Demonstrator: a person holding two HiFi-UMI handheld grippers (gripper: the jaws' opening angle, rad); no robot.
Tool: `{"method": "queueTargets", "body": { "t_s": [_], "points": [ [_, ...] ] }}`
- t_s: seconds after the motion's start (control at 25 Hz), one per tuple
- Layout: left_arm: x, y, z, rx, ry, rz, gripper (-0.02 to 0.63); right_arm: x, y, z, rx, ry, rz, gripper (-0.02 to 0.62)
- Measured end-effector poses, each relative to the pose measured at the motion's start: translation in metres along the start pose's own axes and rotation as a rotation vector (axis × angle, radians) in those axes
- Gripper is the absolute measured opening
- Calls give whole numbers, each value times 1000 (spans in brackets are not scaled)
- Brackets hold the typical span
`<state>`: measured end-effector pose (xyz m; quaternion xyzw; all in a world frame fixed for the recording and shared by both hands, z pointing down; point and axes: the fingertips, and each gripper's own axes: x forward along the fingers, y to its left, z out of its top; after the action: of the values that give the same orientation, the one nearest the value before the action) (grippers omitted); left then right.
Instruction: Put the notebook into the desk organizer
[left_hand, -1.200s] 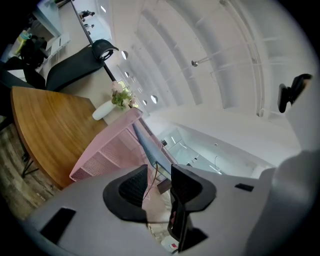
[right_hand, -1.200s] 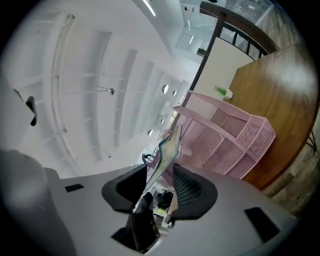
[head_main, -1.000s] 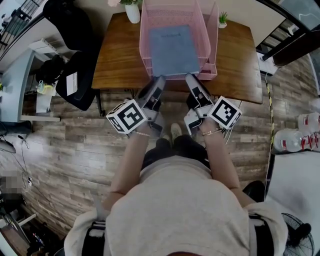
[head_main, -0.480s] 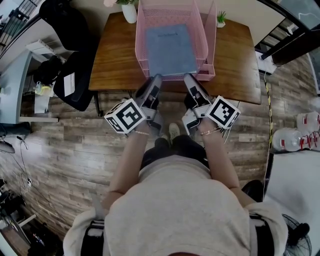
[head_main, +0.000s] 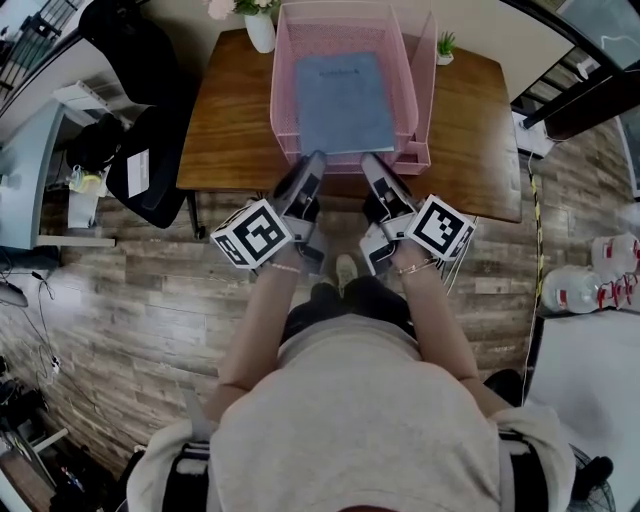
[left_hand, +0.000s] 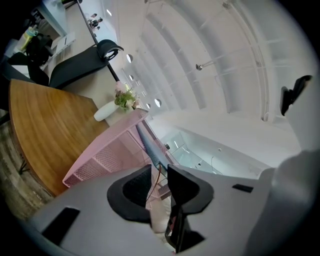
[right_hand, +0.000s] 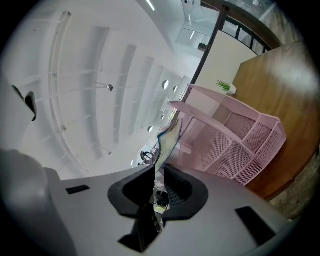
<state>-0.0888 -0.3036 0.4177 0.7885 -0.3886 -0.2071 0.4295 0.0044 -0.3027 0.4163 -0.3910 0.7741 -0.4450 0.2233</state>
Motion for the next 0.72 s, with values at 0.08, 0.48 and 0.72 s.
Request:
{"method": "queueTargets", "body": {
  "t_s": [0.08,0.48,0.72],
  "points": [
    [3,1,2,2,-5,0,103,2,-2,3,-4,-2,-5,49],
    [18,10,10,0,-5,-12,118,20,-7,12,-3,2,11,48],
    [25,17,14,1,-2,-8,142,27,-11,16,-2,1,10,48]
  ]
}}
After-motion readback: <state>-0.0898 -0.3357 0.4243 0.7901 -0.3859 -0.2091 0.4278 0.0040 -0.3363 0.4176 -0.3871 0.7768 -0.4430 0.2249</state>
